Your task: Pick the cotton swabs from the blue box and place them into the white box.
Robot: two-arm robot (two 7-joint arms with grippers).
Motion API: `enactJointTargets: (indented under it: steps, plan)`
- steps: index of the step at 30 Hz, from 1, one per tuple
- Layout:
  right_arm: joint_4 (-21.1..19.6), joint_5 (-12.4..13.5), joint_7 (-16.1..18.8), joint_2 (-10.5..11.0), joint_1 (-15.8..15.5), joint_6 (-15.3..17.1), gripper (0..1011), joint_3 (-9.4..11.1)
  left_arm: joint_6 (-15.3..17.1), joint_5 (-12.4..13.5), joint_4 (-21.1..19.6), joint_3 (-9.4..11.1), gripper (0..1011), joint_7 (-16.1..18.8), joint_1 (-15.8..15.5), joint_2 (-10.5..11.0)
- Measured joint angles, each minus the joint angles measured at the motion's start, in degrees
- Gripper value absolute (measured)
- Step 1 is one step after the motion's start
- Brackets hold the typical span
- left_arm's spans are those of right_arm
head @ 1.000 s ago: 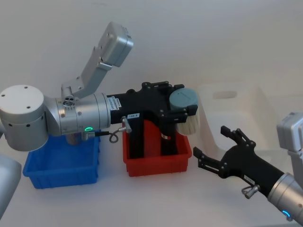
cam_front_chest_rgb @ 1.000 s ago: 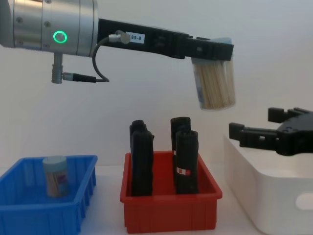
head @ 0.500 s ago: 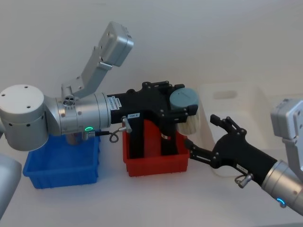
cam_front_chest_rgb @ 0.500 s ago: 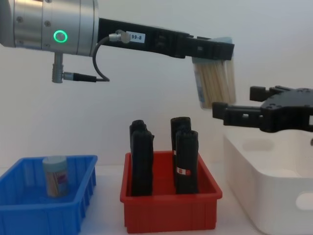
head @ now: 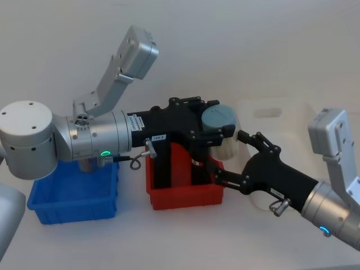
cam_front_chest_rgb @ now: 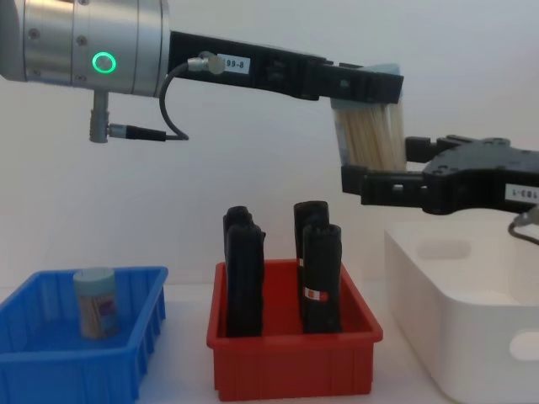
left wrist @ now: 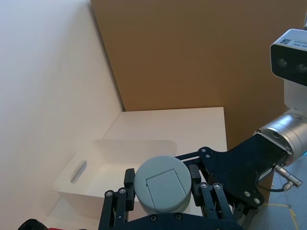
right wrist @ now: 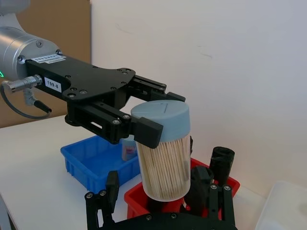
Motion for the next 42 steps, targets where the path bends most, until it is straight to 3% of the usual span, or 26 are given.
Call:
enactJointTargets:
  steps: [12, 18, 22, 24, 30, 42]
  plan:
    - [1.0, -1.3, 0.8, -1.0, 2.0, 0.3, 973, -0.6, 0.0, 0.0, 0.0, 0.0, 673, 0.0, 0.0, 0.0]
    - [1.5, -1.7, 0.8, -1.4, 2.9, 0.4, 814, -0.8, 0.0, 0.0, 0.0, 0.0, 687, 0.0, 0.0, 0.0]
    - [1.8, -1.8, 0.7, -1.6, 3.4, 0.4, 682, -0.9, 0.0, 0.0, 0.0, 0.0, 812, 0.0, 0.0, 0.0]
    - [1.8, -1.8, 0.6, -1.7, 3.5, 0.3, 665, -0.9, 0.0, 0.0, 0.0, 0.0, 866, 0.0, 0.0, 0.0]
    - [2.2, -1.8, 0.5, -1.8, 4.0, 0.2, 659, -1.0, 0.0, 0.0, 0.0, 0.0, 1003, 0.0, 0.0, 0.0]
    - [2.8, -1.7, 0.1, -1.8, 4.5, 0.0, 659, -1.1, 0.0, 0.0, 0.0, 0.0, 1004, 0.0, 0.0, 0.0]
